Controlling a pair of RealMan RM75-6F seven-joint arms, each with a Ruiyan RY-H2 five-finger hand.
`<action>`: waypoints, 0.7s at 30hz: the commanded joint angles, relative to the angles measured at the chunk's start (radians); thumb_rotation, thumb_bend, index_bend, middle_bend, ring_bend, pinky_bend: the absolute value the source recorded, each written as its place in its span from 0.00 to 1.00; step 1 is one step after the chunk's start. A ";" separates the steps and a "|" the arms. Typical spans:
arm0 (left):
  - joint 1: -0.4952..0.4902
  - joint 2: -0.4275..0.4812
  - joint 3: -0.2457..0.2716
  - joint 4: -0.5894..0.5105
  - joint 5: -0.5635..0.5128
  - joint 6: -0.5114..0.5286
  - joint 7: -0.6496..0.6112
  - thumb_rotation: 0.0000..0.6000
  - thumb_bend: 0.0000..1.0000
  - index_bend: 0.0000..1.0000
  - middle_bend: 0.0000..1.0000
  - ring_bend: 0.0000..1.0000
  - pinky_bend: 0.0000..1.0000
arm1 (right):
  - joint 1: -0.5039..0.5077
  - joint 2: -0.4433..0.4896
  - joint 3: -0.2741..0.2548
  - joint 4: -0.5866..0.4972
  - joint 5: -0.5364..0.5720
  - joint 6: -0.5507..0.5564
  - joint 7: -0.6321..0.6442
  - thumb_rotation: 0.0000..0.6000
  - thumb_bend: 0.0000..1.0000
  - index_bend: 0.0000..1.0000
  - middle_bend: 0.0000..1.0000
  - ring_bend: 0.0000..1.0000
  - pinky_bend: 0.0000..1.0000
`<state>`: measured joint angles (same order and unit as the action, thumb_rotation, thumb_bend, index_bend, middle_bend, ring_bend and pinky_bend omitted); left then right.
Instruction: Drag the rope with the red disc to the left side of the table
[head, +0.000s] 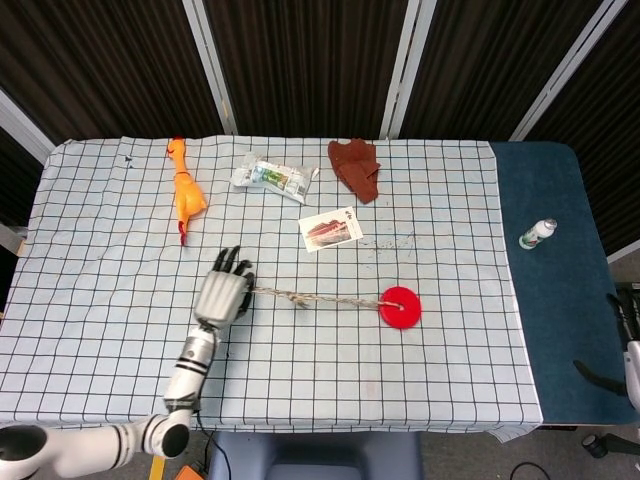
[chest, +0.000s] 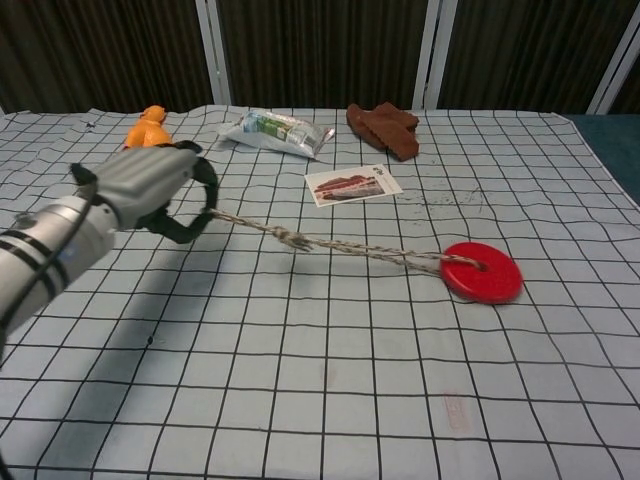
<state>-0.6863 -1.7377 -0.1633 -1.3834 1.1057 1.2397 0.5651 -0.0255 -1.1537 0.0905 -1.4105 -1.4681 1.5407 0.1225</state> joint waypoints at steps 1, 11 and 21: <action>0.136 0.173 0.086 -0.114 0.064 0.127 -0.041 1.00 0.79 0.88 0.27 0.03 0.11 | 0.007 0.000 0.000 -0.015 -0.010 0.001 -0.012 1.00 0.25 0.00 0.00 0.00 0.00; 0.333 0.420 0.104 -0.094 0.056 0.265 -0.215 1.00 0.79 0.88 0.27 0.03 0.11 | 0.020 0.000 -0.005 -0.036 -0.023 -0.005 -0.030 1.00 0.25 0.00 0.00 0.00 0.00; 0.416 0.511 -0.003 0.000 -0.074 0.288 -0.268 1.00 0.80 0.88 0.28 0.03 0.09 | 0.021 -0.010 -0.012 -0.031 -0.032 0.001 -0.034 1.00 0.25 0.00 0.00 0.00 0.00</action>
<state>-0.2811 -1.2363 -0.1424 -1.4086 1.0578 1.5242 0.2962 -0.0042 -1.1633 0.0785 -1.4415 -1.4998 1.5418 0.0886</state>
